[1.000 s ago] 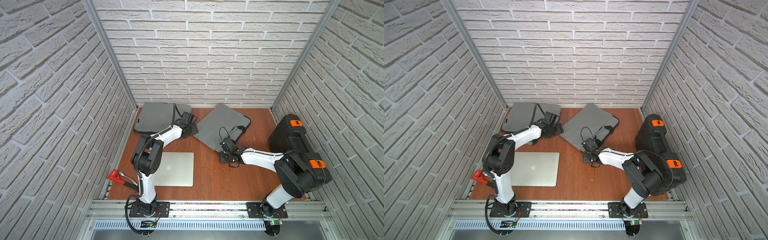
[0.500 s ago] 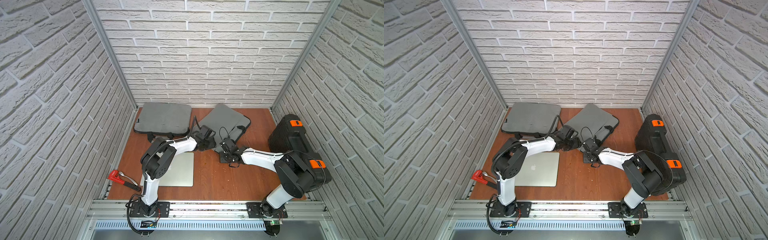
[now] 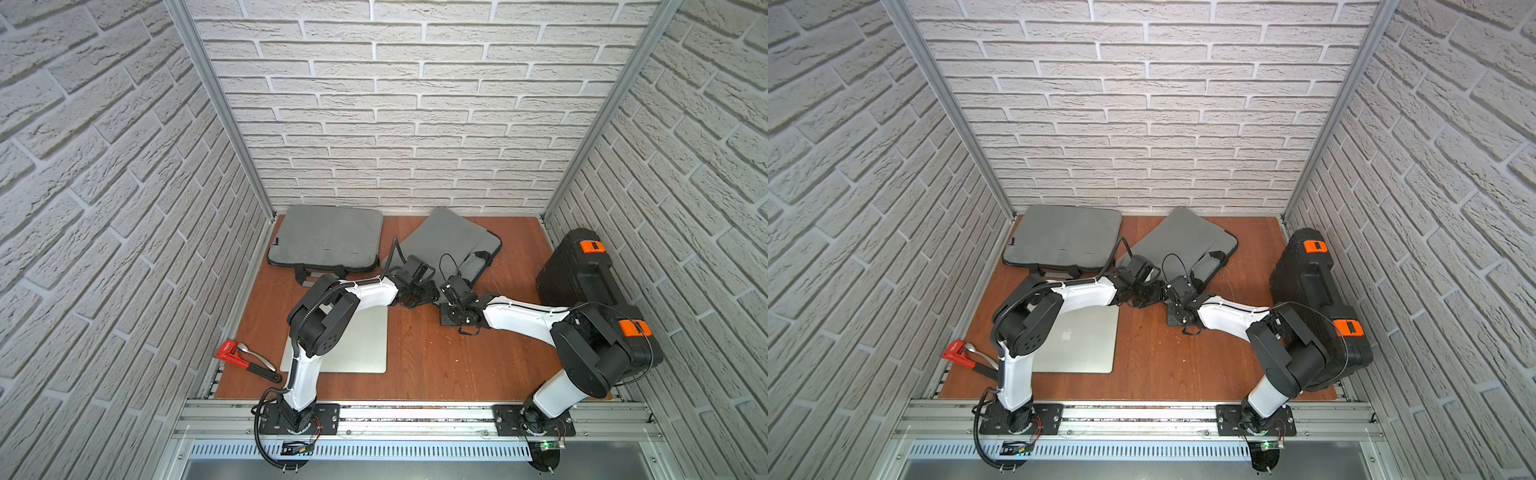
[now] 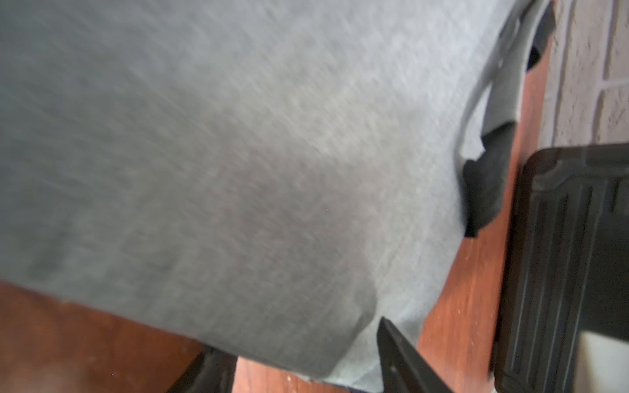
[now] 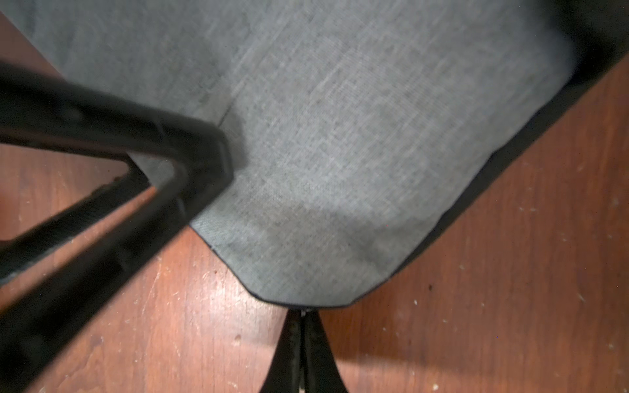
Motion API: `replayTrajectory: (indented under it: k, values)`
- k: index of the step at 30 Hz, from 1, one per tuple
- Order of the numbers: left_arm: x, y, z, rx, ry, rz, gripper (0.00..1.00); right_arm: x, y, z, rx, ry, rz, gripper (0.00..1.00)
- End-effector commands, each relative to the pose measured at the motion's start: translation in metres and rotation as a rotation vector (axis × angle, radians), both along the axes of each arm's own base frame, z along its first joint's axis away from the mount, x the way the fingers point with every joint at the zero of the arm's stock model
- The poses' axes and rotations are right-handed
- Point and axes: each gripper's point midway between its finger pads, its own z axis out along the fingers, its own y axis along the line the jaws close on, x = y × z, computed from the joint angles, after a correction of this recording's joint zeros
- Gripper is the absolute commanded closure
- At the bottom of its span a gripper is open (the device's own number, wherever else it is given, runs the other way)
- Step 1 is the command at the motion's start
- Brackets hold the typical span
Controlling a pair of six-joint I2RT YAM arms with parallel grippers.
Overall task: Open the zippered laptop bag and take out the laptop
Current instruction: Unzip the zipper on the zippered laptop bag.
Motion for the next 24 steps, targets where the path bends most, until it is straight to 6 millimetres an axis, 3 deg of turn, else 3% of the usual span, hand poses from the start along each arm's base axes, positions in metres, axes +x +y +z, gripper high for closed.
replayTrajectory:
  k: [1,6,12,19,21,24]
  values:
    - [-0.016,0.006,-0.010,0.014,0.043,-0.017,0.32,0.000,0.010,0.011,0.045,-0.018,0.015,0.94]
    - [-0.013,-0.004,-0.011,-0.016,0.044,-0.030,0.37,-0.003,0.013,0.012,0.063,-0.013,0.018,0.94]
    - [-0.013,-0.018,-0.014,-0.051,0.061,-0.057,0.63,-0.006,0.012,0.013,0.063,-0.008,0.020,0.94]
    - [-0.013,-0.018,-0.022,-0.051,0.093,-0.056,0.95,-0.012,0.002,0.007,0.043,0.013,0.009,0.94]
    - [-0.012,-0.016,-0.023,-0.053,0.098,-0.044,1.00,-0.014,-0.006,0.006,0.038,0.020,-0.003,0.94]
    - [-0.011,-0.013,-0.026,-0.055,0.102,-0.035,1.00,-0.018,-0.017,0.007,0.020,0.027,-0.014,0.94]
